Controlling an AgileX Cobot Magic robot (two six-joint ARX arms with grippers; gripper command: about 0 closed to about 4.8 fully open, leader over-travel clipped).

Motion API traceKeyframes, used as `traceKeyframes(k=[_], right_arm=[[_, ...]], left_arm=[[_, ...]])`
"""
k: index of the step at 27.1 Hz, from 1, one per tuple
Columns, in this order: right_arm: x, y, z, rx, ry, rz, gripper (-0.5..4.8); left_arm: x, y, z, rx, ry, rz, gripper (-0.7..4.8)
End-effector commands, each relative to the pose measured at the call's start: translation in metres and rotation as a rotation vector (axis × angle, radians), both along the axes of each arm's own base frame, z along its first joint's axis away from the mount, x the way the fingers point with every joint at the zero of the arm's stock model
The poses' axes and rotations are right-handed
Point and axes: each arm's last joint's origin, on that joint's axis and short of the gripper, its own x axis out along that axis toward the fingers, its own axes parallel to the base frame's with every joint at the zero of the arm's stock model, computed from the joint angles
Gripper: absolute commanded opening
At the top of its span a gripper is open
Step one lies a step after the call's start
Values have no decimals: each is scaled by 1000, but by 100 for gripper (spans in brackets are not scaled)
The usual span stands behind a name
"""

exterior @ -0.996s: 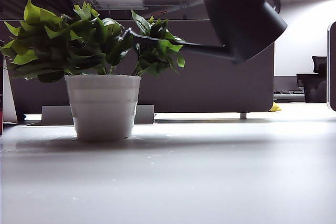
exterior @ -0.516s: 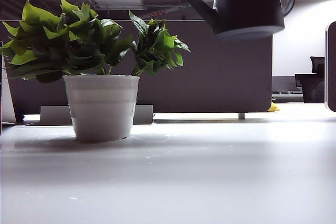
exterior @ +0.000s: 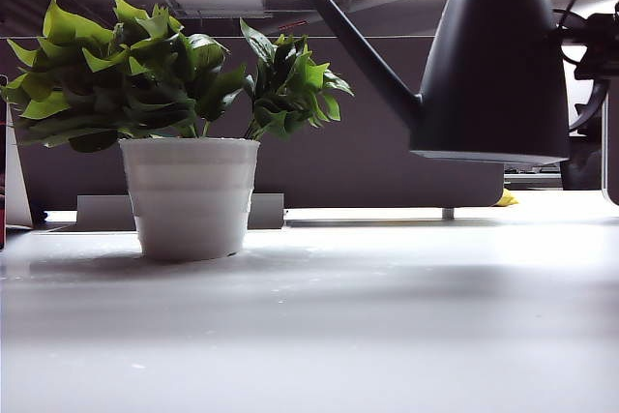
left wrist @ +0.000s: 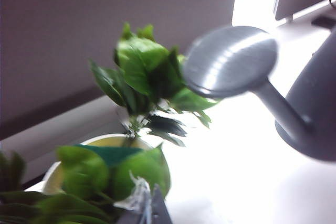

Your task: Pick up the watering can from the table, water the potted plant, and put the can back.

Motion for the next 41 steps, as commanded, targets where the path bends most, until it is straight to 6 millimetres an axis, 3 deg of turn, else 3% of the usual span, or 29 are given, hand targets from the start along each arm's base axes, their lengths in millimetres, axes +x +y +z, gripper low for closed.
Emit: traceKeyframes(k=[1,6,16,31,41], right_arm=[[1,-4,10,80,-210,-7,-6],[21,-4,-22,80,-190,-9,-5],[40,-7,-69,78,-161,-21,-5],[42,-6,-77,-14,-176,10,-5],[46,-6,-95,-13,-176,11,-5]], left_arm=[[1,-4,-11,15,-8,-46,-6],[3,-6,-29,16,2,-61,-6],[5,-6,-38,50,15,-66,-6],[5,-7,-42,68,15,-71,-6],[5,-6,-43,82,19,-74,-6]])
